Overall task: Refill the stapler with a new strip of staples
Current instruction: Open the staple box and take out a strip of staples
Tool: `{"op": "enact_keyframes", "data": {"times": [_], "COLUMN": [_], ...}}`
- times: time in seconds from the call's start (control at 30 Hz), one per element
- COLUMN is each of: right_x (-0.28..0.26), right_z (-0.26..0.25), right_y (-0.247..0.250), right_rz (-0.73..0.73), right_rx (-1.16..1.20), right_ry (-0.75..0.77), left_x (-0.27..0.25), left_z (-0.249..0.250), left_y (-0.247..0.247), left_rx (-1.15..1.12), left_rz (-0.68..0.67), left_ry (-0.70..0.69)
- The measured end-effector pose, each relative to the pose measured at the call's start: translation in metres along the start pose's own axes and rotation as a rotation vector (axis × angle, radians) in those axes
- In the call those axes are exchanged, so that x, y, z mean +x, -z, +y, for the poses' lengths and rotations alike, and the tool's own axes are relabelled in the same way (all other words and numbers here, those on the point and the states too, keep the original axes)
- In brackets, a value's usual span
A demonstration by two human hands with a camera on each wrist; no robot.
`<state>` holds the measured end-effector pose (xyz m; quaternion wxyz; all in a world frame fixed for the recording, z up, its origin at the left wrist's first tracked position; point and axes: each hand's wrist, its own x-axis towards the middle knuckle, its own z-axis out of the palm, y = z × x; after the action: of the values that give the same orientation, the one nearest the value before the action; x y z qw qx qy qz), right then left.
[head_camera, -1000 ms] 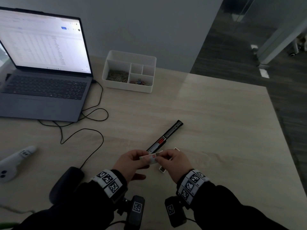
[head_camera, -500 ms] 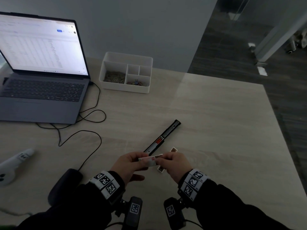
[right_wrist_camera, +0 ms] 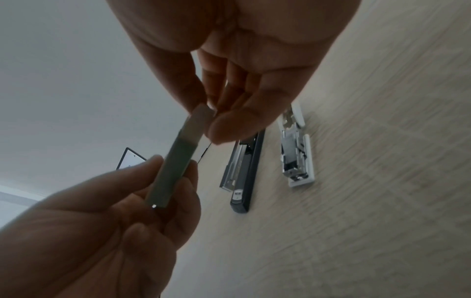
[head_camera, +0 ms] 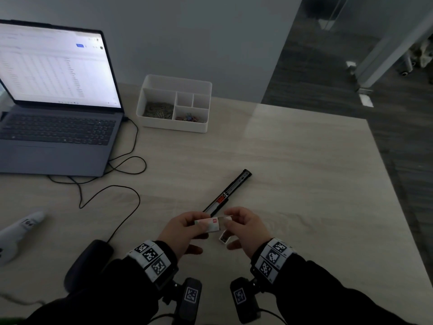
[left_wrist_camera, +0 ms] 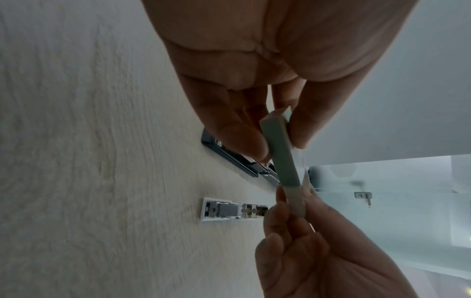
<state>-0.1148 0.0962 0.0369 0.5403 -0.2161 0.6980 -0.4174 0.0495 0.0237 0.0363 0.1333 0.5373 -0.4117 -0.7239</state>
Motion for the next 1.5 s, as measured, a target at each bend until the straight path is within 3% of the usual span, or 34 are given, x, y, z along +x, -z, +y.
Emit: {"op": "enact_keyframes", "data": {"times": [0.33,0.53,0.73,1.07,1.23,1.5], "right_x": [0.002,-0.003,0.004,0.001,0.002,0.005], "right_z": [-0.003,-0.004,0.000,-0.013,-0.015,-0.012], "right_y": [0.005,0.002,-0.001,0.000,0.016,0.019], "right_rz": [0.089,0.087,0.134,0.092,0.048,0.049], "right_rx": [-0.002,-0.227,-0.362,-0.014,0.307,0.305], "right_ry": [0.092,0.250,0.240,-0.015,-0.035,0.022], "left_x": [0.001,0.000,0.000,0.004,0.007,0.006], "left_z": [0.001,0.001,0.003,0.001,0.001,0.002], "left_y": [-0.001,-0.002,-0.005,-0.004,0.000,-0.003], "left_rx": [0.031,-0.028,-0.066,-0.085,-0.133,-0.142], "left_rz": [-0.013,-0.006,-0.021,-0.015,-0.004,0.001], "left_ry": [0.002,0.002,0.002,0.006,0.031,0.029]}}
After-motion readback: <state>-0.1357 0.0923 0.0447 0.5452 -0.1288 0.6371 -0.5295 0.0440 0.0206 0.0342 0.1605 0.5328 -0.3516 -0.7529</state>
